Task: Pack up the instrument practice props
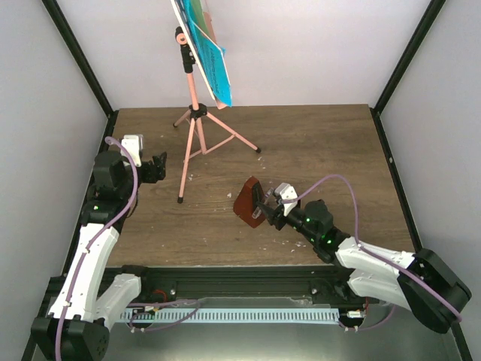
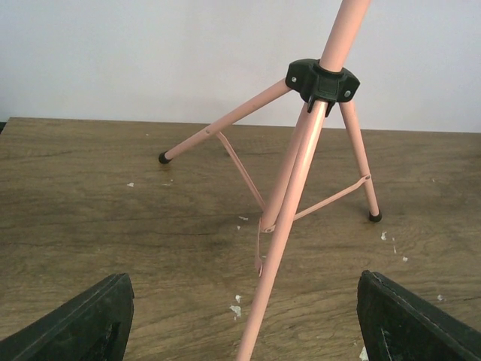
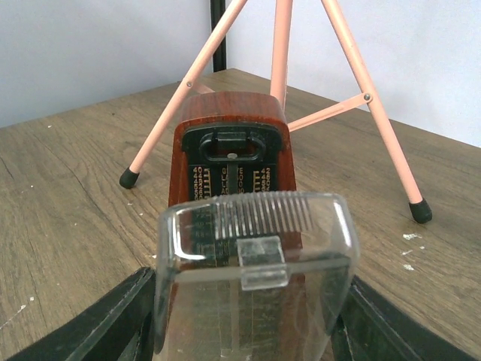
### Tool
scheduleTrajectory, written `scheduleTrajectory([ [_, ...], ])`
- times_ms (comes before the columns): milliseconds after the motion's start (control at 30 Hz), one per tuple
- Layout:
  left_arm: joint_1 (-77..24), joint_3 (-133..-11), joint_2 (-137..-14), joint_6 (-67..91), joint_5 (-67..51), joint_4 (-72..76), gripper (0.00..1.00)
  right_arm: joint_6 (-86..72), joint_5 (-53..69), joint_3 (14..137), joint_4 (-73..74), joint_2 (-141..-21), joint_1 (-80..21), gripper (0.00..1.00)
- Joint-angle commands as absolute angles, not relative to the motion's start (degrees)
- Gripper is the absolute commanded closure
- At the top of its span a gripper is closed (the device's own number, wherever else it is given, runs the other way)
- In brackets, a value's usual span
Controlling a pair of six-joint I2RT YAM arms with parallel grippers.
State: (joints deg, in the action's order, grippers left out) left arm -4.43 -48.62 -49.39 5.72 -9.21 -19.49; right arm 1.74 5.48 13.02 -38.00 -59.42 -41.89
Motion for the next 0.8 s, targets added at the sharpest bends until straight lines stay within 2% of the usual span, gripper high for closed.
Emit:
scheduleTrajectory([
  [0,-4.13,-48.12,-49.33,5.09,-8.71,-19.86,0.17,2.57,4.64,12.67,-40.26,-60.32,-42.45,0.50],
  [767,-4.13,-48.08,-49.48,5.08,-8.70,-19.97,0.17,3.05,-2.17,14.75,-36.29,-63.94,-45.87,0.51],
])
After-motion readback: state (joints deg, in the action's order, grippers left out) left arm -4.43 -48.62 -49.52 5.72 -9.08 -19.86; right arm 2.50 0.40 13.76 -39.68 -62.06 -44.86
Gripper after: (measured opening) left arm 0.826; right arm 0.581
